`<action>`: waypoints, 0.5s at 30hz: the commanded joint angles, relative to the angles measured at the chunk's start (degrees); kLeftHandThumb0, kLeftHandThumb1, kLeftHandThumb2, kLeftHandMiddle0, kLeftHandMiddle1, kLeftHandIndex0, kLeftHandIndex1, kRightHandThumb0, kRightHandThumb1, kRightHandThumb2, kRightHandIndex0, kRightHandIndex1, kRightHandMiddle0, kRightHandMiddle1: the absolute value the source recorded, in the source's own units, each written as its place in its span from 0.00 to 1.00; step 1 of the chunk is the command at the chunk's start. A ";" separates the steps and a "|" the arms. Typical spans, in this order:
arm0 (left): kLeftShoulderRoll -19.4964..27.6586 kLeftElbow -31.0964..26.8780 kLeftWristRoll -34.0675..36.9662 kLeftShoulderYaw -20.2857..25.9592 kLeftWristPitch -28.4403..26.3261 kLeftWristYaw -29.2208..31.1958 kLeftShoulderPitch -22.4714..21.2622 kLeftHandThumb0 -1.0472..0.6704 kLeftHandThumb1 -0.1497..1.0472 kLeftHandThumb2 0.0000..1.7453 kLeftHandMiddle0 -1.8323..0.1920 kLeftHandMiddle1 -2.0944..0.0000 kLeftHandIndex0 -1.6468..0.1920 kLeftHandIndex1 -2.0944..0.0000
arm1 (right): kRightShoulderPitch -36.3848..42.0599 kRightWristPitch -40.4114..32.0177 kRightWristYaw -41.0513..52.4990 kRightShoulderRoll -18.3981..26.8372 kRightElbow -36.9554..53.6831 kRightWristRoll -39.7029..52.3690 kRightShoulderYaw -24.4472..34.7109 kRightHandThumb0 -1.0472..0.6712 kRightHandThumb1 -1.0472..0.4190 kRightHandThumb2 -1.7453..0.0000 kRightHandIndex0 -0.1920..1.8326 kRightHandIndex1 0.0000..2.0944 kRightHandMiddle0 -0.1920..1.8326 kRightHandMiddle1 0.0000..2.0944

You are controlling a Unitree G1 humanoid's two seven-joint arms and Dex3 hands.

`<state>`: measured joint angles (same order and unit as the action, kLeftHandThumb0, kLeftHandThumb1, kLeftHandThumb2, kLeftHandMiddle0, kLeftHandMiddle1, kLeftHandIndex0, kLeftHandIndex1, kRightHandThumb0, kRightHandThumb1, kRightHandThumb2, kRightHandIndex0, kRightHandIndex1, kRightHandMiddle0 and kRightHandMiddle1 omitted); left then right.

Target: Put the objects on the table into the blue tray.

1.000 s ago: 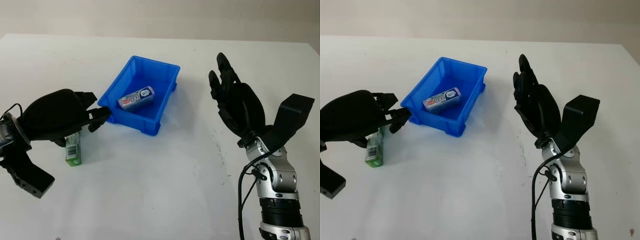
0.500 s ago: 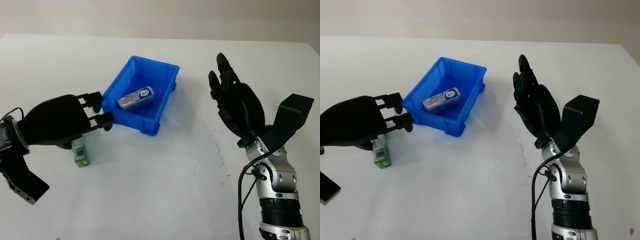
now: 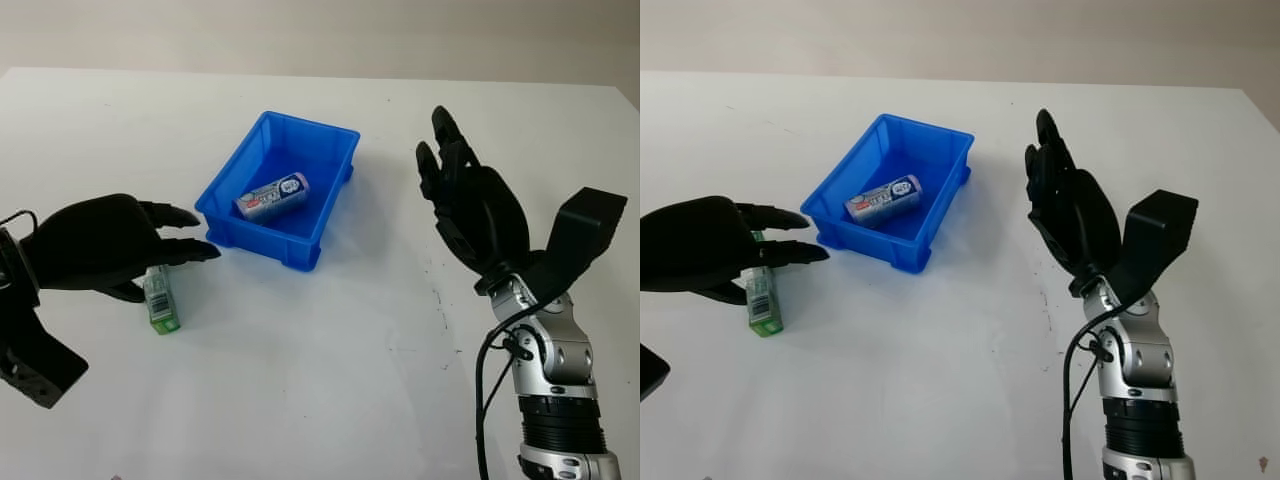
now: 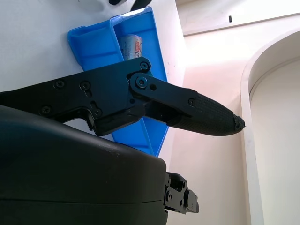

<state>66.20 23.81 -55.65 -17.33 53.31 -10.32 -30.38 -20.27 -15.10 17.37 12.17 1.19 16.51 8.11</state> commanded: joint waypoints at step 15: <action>-1.89 -1.11 -1.70 -1.61 0.62 1.86 3.78 0.36 0.84 0.02 0.73 0.00 0.70 0.26 | -0.99 0.84 -0.07 0.07 -0.12 0.31 0.50 0.16 0.00 0.57 0.00 0.00 0.00 0.00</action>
<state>65.75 23.21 -56.86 -17.05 53.60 -9.34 -29.23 -20.36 -15.03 17.36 12.17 1.13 16.51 8.21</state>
